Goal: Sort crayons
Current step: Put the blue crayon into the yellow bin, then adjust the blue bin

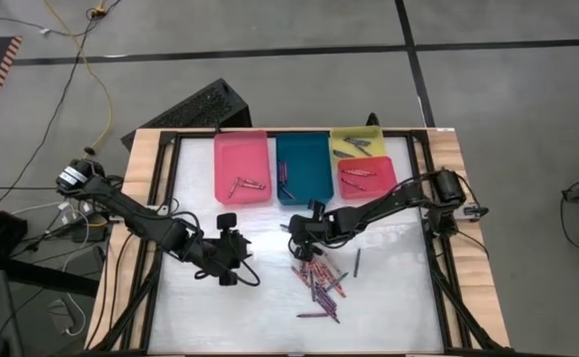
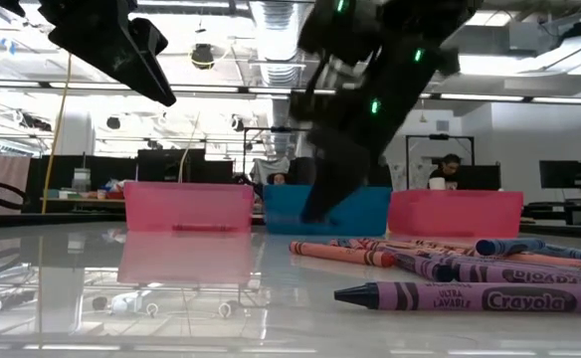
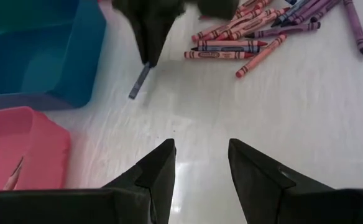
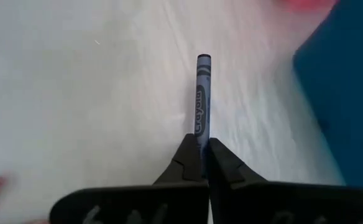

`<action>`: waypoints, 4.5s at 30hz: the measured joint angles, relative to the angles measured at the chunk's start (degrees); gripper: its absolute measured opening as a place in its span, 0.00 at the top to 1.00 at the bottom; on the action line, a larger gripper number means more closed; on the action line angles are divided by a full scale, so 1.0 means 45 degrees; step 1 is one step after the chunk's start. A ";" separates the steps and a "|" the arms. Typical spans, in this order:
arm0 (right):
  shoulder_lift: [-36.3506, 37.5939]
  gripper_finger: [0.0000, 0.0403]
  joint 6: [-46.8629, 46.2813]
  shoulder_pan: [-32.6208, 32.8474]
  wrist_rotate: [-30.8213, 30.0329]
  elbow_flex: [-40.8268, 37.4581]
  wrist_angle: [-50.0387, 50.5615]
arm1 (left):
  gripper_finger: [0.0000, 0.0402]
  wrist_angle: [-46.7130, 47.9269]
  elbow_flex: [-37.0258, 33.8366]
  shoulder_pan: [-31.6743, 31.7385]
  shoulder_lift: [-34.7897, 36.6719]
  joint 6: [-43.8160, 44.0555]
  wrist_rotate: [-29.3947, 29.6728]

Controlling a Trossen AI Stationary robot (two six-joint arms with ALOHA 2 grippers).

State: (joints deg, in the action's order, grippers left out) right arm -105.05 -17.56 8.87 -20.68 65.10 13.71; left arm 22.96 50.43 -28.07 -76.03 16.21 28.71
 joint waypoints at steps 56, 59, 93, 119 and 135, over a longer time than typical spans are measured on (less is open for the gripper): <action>0.2546 0.99 0.5077 -1.1007 0.0295 0.0029 0.4570 | 0.65 0.0151 0.0005 -0.0641 0.0000 0.0562 0.1136; 0.2208 0.99 0.5435 -1.1163 0.0307 0.0029 0.4316 | 0.65 0.0155 0.0005 -0.0641 0.0000 0.0558 0.1141; 0.4254 0.81 0.6032 -0.5675 0.6282 0.0068 0.3224 | 0.65 -0.0677 0.0005 -0.2863 0.0015 0.0655 0.2927; 0.1013 0.81 0.5880 -0.3191 0.1573 0.0058 0.1903 | 0.65 -0.0675 0.0003 -0.3473 0.0019 0.1570 0.3725; 0.1307 0.81 0.5906 -0.3320 0.1866 0.0188 0.1289 | 0.65 0.0772 -0.0032 -0.3473 -0.0049 0.2625 0.5497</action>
State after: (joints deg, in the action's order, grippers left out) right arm -99.17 9.02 -6.07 -12.28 65.95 19.51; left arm 26.43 50.29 -43.70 -76.25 28.02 53.45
